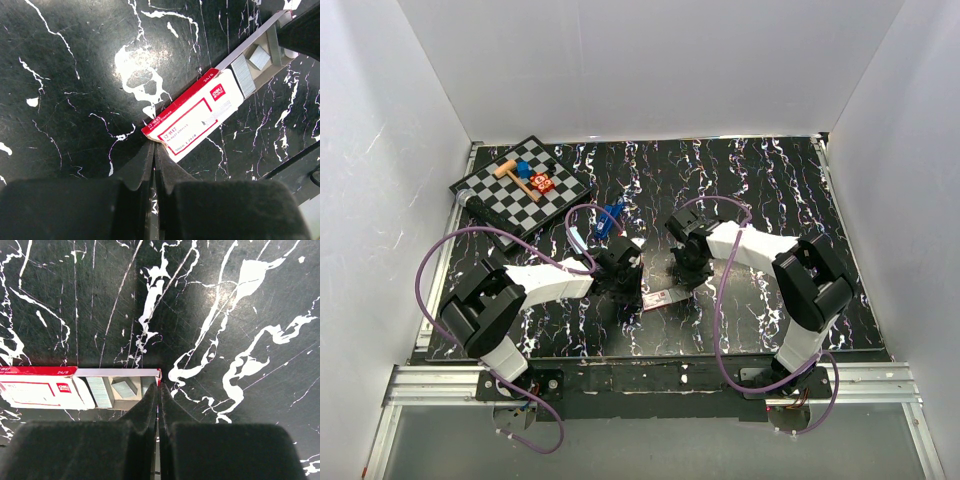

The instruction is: Unload the staples from the stapler

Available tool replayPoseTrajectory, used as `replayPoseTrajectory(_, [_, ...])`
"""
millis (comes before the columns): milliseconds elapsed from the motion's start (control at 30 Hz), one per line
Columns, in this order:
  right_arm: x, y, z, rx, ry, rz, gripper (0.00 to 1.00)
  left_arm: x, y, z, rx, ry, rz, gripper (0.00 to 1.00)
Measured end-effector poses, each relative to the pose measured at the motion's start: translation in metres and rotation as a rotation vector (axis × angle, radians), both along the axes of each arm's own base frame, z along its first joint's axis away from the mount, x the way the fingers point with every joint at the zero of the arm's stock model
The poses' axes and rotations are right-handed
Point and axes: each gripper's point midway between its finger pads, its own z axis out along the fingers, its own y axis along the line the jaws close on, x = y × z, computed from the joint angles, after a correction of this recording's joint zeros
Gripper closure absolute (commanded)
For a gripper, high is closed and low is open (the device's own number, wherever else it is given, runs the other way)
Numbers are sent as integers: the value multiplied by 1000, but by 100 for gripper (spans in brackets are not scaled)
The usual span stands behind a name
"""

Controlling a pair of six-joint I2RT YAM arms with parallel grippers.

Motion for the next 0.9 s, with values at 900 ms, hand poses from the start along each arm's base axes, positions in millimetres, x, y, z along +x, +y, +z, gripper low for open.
replayPoseTrajectory(900, [-17,24,-1,44,48,-8,99,0,-1,0,-3,1,-3,100])
